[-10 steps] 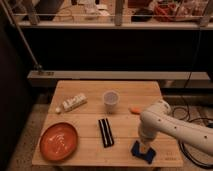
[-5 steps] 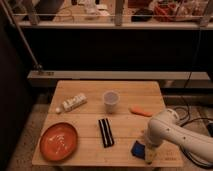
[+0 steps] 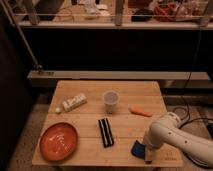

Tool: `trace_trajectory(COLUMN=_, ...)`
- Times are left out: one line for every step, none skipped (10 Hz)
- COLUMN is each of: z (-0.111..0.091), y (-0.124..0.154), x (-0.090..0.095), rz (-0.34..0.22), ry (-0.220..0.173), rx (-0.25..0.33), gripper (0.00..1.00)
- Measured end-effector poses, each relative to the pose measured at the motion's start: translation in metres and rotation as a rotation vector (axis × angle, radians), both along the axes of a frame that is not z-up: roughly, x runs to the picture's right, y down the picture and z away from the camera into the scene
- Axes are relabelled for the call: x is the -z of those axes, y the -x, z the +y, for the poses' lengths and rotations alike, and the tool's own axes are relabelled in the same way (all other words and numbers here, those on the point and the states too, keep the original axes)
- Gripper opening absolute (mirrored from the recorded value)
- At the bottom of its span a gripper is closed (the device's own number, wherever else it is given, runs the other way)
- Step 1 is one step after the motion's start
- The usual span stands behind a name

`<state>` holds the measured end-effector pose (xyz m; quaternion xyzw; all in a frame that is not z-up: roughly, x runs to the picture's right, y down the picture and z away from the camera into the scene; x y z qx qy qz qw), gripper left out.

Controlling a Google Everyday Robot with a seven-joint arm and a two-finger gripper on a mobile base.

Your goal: Wipe the white sponge on the table

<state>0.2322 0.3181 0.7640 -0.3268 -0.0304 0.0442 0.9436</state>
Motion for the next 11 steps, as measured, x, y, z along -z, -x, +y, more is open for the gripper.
trace_trajectory(z=0.0, y=0.001, x=0.0, rz=-0.001, ry=0.001, rx=0.002, gripper=0.11)
trace_trajectory(z=0.0, y=-0.001, x=0.002, rz=0.001, ry=0.001, rx=0.001, gripper=0.03)
trace_trajectory(z=-0.001, y=0.0, x=0.002, rz=0.0, ry=0.001, rx=0.001, gripper=0.0)
trace_trajectory(z=-0.001, y=0.0, x=0.002, rz=-0.001, ry=0.001, rx=0.002, gripper=0.0)
trace_trajectory(z=-0.001, y=0.0, x=0.002, rz=0.0, ry=0.0, rx=0.003, gripper=0.0)
trace_trajectory(z=-0.007, y=-0.002, x=0.003, rz=0.017, ry=-0.021, rx=0.013, gripper=0.0)
trace_trajectory(z=-0.016, y=-0.005, x=0.005, rz=0.04, ry=-0.052, rx=0.022, gripper=0.0)
trace_trajectory(z=-0.028, y=-0.009, x=0.009, rz=0.065, ry=-0.08, rx=0.025, gripper=0.0)
trace_trajectory(z=-0.05, y=-0.011, x=0.013, rz=0.093, ry=-0.122, rx=0.033, gripper=0.0)
trace_trajectory(z=-0.062, y=-0.012, x=0.012, rz=0.108, ry=-0.145, rx=0.044, gripper=0.0)
trace_trajectory(z=-0.069, y=-0.013, x=0.009, rz=0.121, ry=-0.162, rx=0.051, gripper=0.0)
